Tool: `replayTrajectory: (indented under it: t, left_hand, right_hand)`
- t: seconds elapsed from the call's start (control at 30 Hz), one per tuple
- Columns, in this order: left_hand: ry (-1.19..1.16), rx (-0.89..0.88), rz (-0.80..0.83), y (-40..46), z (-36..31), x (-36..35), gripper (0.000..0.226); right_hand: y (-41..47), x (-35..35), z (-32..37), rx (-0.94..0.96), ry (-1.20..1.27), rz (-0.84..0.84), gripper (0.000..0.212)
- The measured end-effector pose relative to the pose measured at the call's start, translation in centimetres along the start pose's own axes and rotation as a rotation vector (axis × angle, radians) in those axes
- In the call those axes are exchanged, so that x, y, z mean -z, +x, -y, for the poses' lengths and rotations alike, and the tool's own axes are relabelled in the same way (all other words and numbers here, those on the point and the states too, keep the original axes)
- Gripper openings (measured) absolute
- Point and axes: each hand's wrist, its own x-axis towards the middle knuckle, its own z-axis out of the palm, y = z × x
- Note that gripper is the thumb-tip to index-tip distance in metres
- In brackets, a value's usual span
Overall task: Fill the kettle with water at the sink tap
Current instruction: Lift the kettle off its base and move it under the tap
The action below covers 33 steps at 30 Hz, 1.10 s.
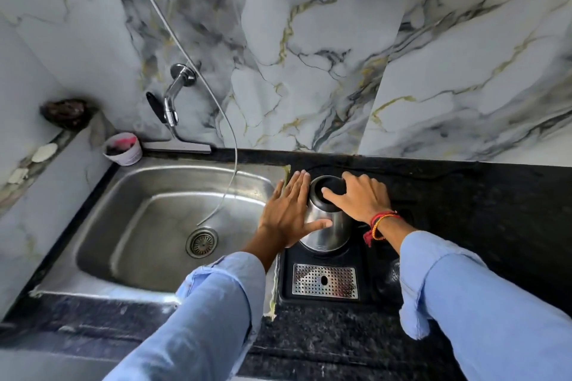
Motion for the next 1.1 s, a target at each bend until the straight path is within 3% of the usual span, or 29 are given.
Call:
replayTrajectory:
  t: [0.37, 0.73, 0.83, 0.97, 1.1]
  left_hand:
    - [-0.033, 0.029, -0.129, -1.2, 4.6, 3.0, 0.121]
    - [-0.039, 0.000, -0.183, -3.4, 21.7, 7.1, 0.122]
    - [-0.051, 0.009, -0.175, -4.2, 26.7, 6.9, 0.124]
    - [-0.061, 0.048, -0.116, -5.1, 32.6, 6.0, 0.125]
    - [-0.168, 0.152, -0.030, -5.0, 36.6, 5.5, 0.119]
  right_hand:
    - [2.4, 2.9, 5.6, 0.011, 0.071, -0.079, 0.061]
    - [7.0, 1.6, 21.5, -0.064, 0.282, -0.100, 0.059]
    - [8.1, -0.4, 25.1, -0.010, 0.286, -0.032, 0.066]
    - [9.8, -3.8, 28.8, -0.041, 0.261, 0.033, 0.029]
    - [11.3, -5.9, 32.7, -0.135, 0.433, 0.062, 0.024]
